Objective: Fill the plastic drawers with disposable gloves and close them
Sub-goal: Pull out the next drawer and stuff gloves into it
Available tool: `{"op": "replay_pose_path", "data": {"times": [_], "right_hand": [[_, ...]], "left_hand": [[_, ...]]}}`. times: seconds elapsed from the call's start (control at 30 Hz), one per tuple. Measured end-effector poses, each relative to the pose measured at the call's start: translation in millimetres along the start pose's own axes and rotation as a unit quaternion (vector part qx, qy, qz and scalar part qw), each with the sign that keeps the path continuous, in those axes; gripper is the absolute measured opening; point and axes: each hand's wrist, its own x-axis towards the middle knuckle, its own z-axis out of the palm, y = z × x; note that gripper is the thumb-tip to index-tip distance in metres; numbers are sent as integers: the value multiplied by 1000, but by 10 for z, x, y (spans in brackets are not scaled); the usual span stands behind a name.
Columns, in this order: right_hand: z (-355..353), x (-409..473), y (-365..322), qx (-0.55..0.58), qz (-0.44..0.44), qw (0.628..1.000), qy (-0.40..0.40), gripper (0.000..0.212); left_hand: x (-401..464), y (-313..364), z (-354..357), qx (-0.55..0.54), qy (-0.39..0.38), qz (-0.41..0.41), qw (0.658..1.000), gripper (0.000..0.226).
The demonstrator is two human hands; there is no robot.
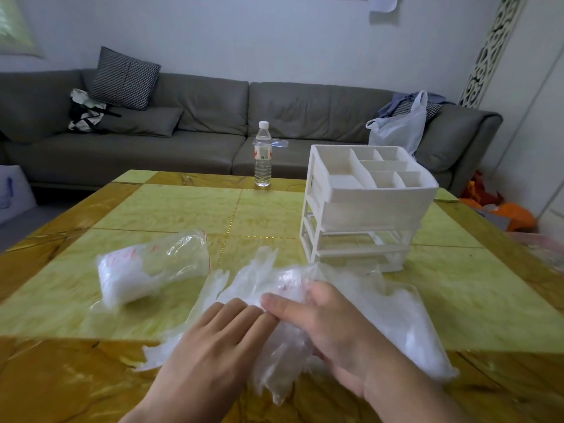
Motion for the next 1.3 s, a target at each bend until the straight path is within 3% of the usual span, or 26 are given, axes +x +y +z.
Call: {"op": "replay_pose_path", "data": {"times": [0.03,0.13,0.17,0.3,0.37,0.57,0.73,0.83,1.03,1.07,1.17,1.3], "right_hand": [[25,17,26,-10,-16,1000,25,89],[1,80,51,0,-69,994,82,25],[-19,85,40,-5,-75,992,99,20],[-24,77,0,-28,-103,986,129,21],[-35,47,-23,-24,-122,985,120,19],[-124,76,-58,48,-163,978,125,21],[-141,73,-63,46,-169,977,122,31],[-150,67,-85,40,-167,979,113,36],[-238,24,-137,-23,-145,976,160,35],[-241,14,-139,-39,-138,976,162,34],[-199,-8,-136,-71,-126,978,151,36],[-179,-16,-153,-44,-129,978,155,40]], "left_hand": [[9,10,-3,-7,-7,2,1000,35],[-7,18,-11,-47,-31,-24,998,48],[-17,9,-35,-75,-37,-55,995,54],[-63,-112,-111,-145,-102,-164,970,79],[-101,-236,-110,-152,-120,-168,967,70],[-136,-568,-138,-88,-76,-248,962,63],[-151,-611,-151,-53,-74,-271,958,52],[-153,-585,-168,-95,-71,-282,952,52],[-161,-636,-325,-198,-164,-266,929,65],[-151,-611,-339,-205,-157,-253,932,64],[-76,-493,-329,-195,-75,-225,952,29],[34,-331,-293,-195,69,-262,943,17]]}}
